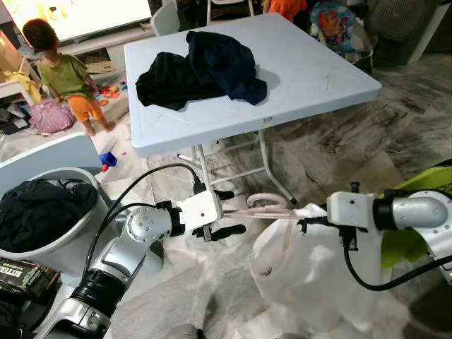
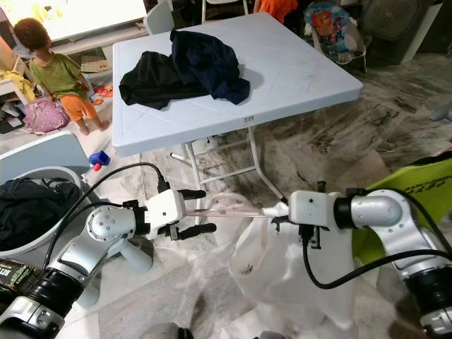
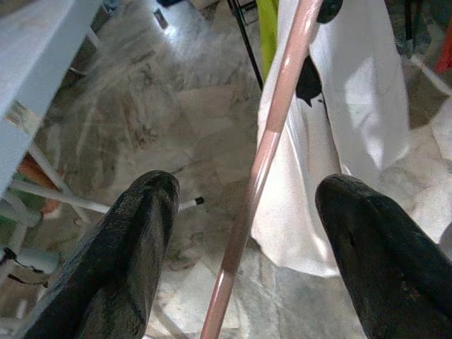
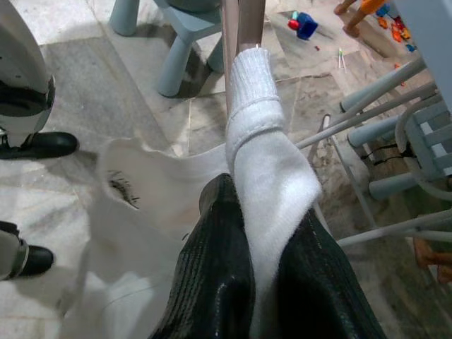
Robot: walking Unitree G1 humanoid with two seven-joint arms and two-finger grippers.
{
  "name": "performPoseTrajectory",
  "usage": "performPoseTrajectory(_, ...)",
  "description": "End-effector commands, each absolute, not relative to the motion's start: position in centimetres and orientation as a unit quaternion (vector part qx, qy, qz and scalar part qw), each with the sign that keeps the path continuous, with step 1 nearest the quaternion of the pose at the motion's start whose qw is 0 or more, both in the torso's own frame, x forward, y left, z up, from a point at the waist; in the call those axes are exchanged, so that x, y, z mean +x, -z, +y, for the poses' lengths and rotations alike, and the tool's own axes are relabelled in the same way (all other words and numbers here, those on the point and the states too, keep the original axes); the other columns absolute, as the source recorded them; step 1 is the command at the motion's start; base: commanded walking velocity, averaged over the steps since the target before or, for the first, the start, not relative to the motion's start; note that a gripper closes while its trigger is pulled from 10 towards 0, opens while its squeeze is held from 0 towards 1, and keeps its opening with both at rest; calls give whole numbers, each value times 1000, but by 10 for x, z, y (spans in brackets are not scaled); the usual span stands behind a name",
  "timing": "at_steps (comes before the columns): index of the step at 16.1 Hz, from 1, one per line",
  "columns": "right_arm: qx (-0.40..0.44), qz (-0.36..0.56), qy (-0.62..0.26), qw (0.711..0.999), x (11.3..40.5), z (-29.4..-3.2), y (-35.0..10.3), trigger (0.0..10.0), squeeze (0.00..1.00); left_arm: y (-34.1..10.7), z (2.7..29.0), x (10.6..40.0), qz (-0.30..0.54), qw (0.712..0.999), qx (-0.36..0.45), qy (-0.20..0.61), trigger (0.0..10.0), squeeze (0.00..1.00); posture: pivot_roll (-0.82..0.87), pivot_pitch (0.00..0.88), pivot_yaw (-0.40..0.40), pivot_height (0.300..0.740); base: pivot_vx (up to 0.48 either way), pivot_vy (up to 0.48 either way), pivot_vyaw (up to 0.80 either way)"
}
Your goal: Hang hanger
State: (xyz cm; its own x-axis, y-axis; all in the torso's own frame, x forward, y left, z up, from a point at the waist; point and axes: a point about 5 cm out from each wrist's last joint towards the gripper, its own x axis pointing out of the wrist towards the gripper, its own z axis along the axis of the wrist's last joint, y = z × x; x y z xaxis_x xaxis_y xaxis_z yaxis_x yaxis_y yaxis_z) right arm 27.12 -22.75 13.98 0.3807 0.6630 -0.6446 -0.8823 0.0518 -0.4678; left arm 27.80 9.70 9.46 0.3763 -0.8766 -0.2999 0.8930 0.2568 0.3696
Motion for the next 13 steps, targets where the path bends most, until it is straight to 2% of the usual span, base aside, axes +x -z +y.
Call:
performPoseTrajectory(1, -438, 108, -540, 710, 274, -224, -144, 10000, 0, -99, 101, 282, 10, 798, 246, 550, 10000, 478, -104, 0, 66, 740, 0, 0, 0)
performPoseTrajectory(2, -442, 108, -540, 709, 274, -226, -144, 10000, 0, -98, 101, 283, 11, 797, 249, 550, 10000, 1000, -106, 0, 65, 740, 0, 0, 0)
performPoseTrajectory(7, -434, 94, -547, 710, 273, -231, -155, 10000, 0, -90, 106, 284, 28, 785, 270, 556, 10000, 1000, -111, 0, 60, 740, 0, 0, 0)
performPoseTrajectory(8, -425, 86, -552, 712, 272, -231, -159, 10000, 0, -87, 107, 283, 33, 779, 278, 561, 9451, 0, -111, 0, 58, 740, 0, 0, 0)
performPoseTrajectory(9, -418, 84, -556, 714, 271, -232, -162, 10000, 0, -86, 107, 283, 34, 778, 278, 563, 4196, 0, -113, 0, 56, 740, 0, 0, 0)
performPoseTrajectory(11, -433, 90, -556, 704, 272, -239, -165, 10000, 0, -85, 106, 283, 35, 775, 273, 569, 0, 0, -114, 0, 52, 740, 0, 0, 0)
performPoseTrajectory(13, -430, 86, -559, 704, 273, -238, -169, 10000, 0, -84, 105, 284, 35, 774, 273, 570, 0, 0, -115, 0, 49, 740, 0, 0, 0)
